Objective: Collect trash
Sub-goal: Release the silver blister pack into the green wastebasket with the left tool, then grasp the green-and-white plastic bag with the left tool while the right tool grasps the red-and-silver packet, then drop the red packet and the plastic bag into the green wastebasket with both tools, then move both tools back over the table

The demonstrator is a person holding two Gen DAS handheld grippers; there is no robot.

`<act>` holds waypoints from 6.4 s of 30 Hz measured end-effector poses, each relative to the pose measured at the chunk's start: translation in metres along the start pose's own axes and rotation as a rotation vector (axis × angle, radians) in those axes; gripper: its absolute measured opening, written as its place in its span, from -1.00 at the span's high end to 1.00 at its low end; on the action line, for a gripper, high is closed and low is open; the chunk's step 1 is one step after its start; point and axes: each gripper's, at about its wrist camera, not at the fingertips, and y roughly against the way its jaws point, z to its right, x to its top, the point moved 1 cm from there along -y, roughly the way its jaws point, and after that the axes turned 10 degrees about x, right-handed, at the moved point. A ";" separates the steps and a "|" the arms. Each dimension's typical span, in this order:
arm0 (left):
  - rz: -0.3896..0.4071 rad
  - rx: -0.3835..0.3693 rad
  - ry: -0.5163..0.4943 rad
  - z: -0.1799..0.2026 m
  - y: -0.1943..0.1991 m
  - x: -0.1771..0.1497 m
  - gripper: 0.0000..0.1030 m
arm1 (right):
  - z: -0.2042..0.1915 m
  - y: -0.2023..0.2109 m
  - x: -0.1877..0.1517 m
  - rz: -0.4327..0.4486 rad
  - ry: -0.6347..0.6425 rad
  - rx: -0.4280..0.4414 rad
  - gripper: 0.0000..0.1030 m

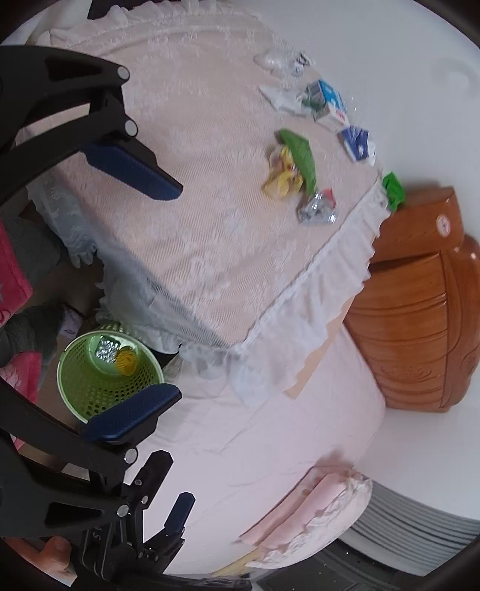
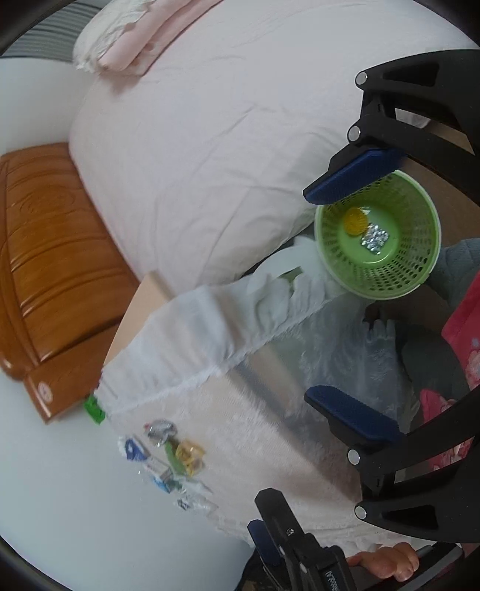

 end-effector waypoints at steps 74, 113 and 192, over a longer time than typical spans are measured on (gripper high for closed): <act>-0.109 0.135 0.316 -0.282 -0.161 0.111 -0.13 | -0.158 -0.242 0.171 -0.168 0.375 0.041 -0.40; -0.108 -0.081 -0.059 -0.036 -0.030 -0.002 -0.13 | -0.042 -0.042 0.024 -0.087 0.053 0.054 0.32; -0.147 -0.094 -0.268 0.118 -0.066 -0.044 -0.81 | 0.108 -0.020 -0.097 -0.262 -0.216 -0.193 -0.64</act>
